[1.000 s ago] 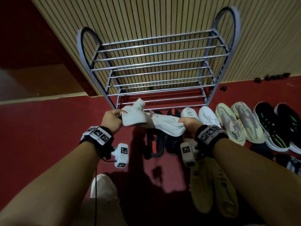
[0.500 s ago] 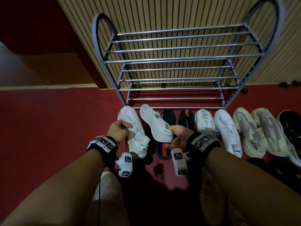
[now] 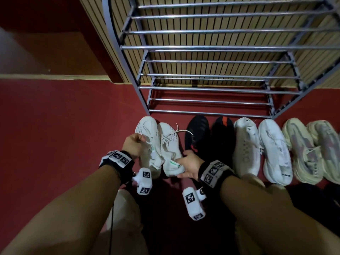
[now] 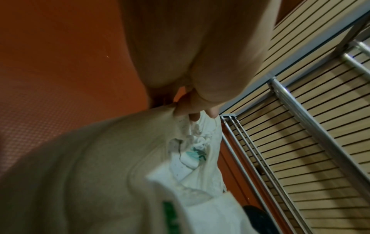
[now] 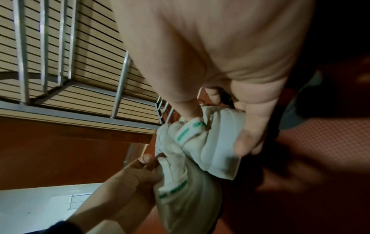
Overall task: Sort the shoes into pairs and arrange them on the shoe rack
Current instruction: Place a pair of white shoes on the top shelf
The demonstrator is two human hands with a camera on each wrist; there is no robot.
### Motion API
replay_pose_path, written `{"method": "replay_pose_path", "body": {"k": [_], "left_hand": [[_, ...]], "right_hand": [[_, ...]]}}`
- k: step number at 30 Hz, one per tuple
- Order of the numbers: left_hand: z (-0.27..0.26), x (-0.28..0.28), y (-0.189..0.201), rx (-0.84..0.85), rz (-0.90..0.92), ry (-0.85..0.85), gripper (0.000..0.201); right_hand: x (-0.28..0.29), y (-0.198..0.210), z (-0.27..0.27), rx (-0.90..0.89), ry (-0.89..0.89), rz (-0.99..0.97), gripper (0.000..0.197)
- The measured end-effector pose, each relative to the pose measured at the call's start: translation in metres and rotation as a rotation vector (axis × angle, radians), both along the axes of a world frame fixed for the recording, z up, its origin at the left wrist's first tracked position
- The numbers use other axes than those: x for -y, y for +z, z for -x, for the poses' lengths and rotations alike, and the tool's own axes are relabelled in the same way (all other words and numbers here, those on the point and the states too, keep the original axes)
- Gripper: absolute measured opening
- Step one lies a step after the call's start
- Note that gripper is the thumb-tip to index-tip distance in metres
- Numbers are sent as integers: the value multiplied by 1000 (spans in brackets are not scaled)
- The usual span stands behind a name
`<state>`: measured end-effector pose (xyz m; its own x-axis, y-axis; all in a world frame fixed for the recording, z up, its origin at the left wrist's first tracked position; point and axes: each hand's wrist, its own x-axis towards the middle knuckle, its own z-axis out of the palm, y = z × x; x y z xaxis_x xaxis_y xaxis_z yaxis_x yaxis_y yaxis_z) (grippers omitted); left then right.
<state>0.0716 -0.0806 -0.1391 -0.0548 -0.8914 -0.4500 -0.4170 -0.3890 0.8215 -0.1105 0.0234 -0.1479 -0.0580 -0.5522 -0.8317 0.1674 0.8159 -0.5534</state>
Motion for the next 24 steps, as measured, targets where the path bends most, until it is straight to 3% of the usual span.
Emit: {"method": "replay_pose_path", "body": {"k": [9,14,19,24], "left_hand": [[-4,8,-20,93,-36,-38,18],[-4,9,-20,29,-118,-55,27],[2,2,-23,-31,-196,-116,43],[3,1,-25,30,-125,-41,35]], "right_hand": [[6,-9,-10,-55,165,32,57],[-2,-8,-20,-133,354,144,22],[0,-9,-22,-203,418,164,34],[9,-14,-12,-396,487,156,35]]}}
